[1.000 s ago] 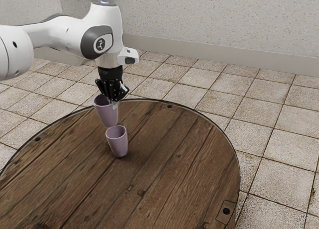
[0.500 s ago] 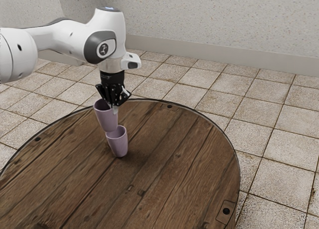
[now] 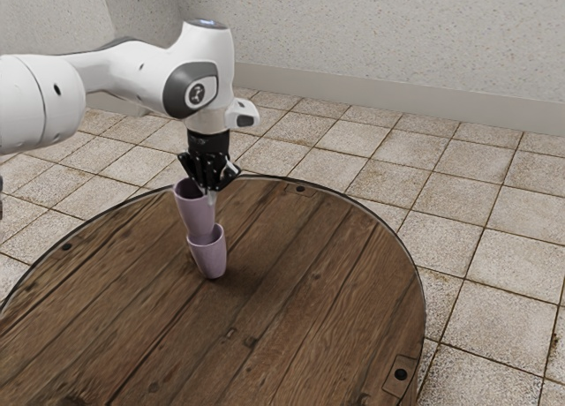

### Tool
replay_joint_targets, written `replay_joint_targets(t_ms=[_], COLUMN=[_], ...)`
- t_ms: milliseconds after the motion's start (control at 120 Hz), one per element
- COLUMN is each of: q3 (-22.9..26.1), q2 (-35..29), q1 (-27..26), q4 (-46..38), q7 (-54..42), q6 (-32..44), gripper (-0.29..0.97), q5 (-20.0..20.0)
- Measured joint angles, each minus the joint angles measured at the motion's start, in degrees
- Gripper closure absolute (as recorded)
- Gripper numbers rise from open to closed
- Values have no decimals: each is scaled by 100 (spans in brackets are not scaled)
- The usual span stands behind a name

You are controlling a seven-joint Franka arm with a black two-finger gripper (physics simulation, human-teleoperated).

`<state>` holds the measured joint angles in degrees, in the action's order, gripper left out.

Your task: Place the left cup onto the right cup

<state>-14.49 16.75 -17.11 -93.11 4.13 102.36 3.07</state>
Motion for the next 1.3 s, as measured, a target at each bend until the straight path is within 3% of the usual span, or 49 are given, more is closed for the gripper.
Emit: replay_joint_targets(t_ms=[767, 1042, 1300], q3=[-1, -1, -1], q2=[217, 221, 162], q1=[56, 64, 50], q4=[75, 80, 76], q7=[92, 92, 96], q6=[124, 125, 118], gripper=[74, 37, 16], q5=[-23, -39, -43])
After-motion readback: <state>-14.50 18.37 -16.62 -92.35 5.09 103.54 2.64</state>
